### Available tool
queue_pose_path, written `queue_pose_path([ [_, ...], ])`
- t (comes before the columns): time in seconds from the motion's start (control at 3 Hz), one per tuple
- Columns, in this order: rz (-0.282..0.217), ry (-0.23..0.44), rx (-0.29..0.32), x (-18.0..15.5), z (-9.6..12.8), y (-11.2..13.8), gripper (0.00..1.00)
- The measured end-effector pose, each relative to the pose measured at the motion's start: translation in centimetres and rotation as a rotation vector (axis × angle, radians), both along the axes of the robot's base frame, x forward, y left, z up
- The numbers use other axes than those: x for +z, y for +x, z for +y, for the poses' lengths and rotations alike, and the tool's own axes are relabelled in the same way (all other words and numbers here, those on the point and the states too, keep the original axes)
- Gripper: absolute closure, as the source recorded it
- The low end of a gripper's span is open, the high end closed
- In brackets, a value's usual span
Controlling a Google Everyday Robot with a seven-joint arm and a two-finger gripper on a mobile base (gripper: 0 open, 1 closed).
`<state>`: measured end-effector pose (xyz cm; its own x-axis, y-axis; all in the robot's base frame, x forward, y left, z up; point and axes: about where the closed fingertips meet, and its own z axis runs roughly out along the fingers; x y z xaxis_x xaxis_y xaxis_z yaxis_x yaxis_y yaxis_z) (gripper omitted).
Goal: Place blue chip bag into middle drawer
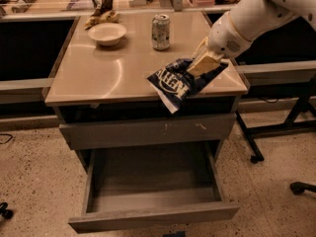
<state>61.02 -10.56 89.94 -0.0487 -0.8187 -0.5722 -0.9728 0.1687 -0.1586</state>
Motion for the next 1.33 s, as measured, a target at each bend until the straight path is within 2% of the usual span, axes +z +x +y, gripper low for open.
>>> queue_pose_path([
  [0.33, 0.049, 0.006, -0.015, 1.3, -0.9, -5.0, 1.00],
  [0.67, 0.049, 0.006, -0.015, 1.3, -0.9, -5.0, 1.00],
  [1.0, 0.056, 0.002, -0.008, -1.1, -1.0, -5.3, 1.00],
  [1.33, 0.104, -0.002, -0.026, -5.1, -1.2, -6.7, 1.00],
])
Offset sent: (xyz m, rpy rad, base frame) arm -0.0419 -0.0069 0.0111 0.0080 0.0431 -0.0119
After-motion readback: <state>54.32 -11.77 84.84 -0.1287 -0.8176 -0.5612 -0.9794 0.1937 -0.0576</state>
